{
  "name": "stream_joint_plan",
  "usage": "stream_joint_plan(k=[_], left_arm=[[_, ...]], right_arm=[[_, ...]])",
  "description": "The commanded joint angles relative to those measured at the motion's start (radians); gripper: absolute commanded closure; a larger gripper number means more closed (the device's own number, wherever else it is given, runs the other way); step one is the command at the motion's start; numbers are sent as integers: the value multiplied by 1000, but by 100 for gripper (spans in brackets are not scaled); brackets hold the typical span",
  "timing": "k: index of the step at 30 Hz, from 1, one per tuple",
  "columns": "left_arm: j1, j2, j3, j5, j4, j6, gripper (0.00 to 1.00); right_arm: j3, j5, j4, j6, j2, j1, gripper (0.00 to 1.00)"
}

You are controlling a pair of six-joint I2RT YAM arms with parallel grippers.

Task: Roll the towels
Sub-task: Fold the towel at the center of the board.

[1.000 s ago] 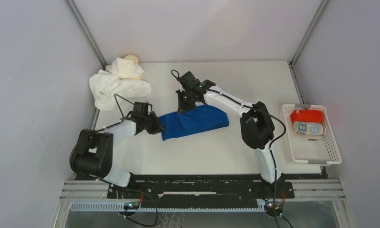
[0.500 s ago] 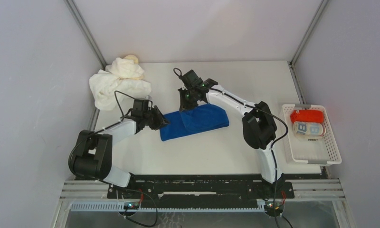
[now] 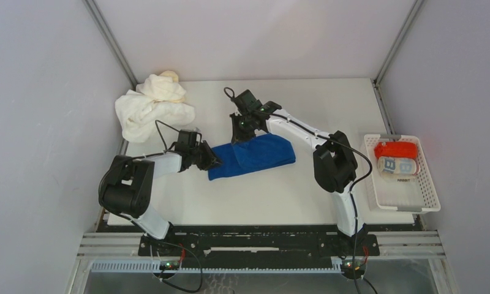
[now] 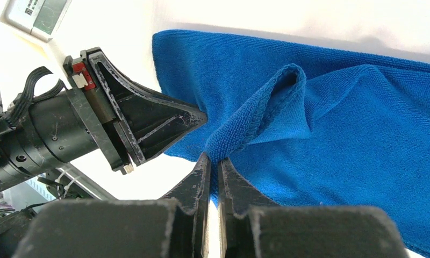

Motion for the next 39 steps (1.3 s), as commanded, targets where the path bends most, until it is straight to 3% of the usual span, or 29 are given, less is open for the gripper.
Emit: stream_joint_plan(k=[1,39], left_arm=[[-22,30,-17,-50,-32,11,76],[-48,-20,-6,-103,-90,32,77]], right_arm=[[18,-7,21,-14,-85,11,98],[82,-28,40,30,2,73,96]])
